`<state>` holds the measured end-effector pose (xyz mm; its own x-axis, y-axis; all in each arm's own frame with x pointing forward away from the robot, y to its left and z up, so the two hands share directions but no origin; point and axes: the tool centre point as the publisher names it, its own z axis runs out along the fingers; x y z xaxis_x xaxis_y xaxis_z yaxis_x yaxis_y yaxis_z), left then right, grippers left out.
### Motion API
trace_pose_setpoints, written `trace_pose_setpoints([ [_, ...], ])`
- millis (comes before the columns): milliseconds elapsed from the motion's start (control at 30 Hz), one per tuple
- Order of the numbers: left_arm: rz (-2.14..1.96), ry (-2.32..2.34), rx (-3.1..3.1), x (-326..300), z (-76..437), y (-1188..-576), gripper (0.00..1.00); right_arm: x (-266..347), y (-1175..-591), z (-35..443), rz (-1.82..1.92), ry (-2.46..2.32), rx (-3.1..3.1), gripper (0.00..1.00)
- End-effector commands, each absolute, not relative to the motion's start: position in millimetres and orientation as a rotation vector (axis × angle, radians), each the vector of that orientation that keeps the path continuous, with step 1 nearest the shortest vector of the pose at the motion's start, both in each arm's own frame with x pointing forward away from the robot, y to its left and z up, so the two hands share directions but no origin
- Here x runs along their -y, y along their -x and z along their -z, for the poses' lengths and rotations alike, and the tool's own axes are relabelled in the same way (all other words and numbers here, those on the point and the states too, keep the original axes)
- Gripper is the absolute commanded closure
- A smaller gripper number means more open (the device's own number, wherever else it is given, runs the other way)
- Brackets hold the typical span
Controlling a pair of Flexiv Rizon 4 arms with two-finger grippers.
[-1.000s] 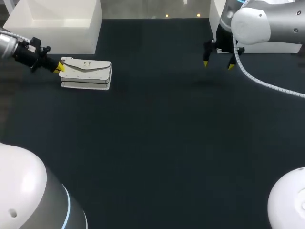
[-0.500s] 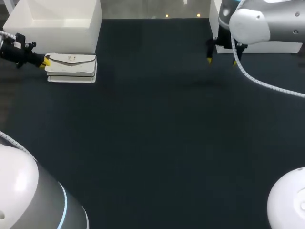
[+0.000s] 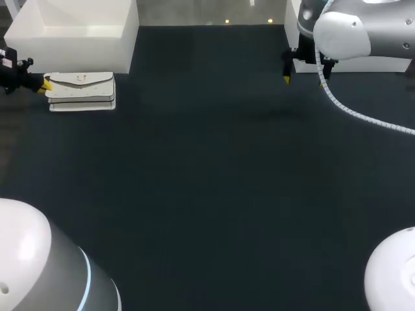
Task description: Pick up the bag, open it, inspect its contents, close it, and place it on the opposite side
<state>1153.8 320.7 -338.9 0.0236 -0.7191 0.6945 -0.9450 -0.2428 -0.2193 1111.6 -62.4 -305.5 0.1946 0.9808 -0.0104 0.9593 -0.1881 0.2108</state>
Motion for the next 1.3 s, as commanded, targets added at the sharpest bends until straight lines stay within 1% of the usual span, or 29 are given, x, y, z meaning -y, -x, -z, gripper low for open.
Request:
trace_pose_setpoints([
  [33, -0.803, -1.828, 1.729, -331, 340, -1161, 1.00, 62, -1111, 305, -0.184, -2.290, -1.880, 0.00],
  [367, -0.771, -1.838, 1.723, -343, 342, -1160, 1.00, 62, -1111, 305, -0.184, -2.290, -1.880, 0.00],
  [400, -0.771, -1.838, 1.723, -343, 342, -1160, 0.82, 62, -1111, 305, -0.184, -2.290, -1.880, 0.00],
  [433, -0.771, -1.838, 1.724, -342, 342, -1159, 0.58, 62, -1111, 305, -0.184, -2.290, -1.880, 0.00],
  [467, -0.772, -1.838, 1.730, -341, 340, -1157, 0.20, 62, -1111, 305, -0.184, -2.290, -1.880, 0.00],
  [500, -0.771, -1.847, 1.741, -340, 338, -1154, 0.00, 62, -1111, 305, -0.184, -2.290, -1.880, 0.00],
  [967, -0.678, -2.103, 1.828, -319, 286, -1107, 0.00, 62, -1111, 305, -0.184, -2.290, -1.880, 0.00],
  [1300, -0.570, -2.358, 1.846, -291, 266, -1071, 0.00, 62, -1111, 305, -0.184, -2.290, -1.880, 0.00],
])
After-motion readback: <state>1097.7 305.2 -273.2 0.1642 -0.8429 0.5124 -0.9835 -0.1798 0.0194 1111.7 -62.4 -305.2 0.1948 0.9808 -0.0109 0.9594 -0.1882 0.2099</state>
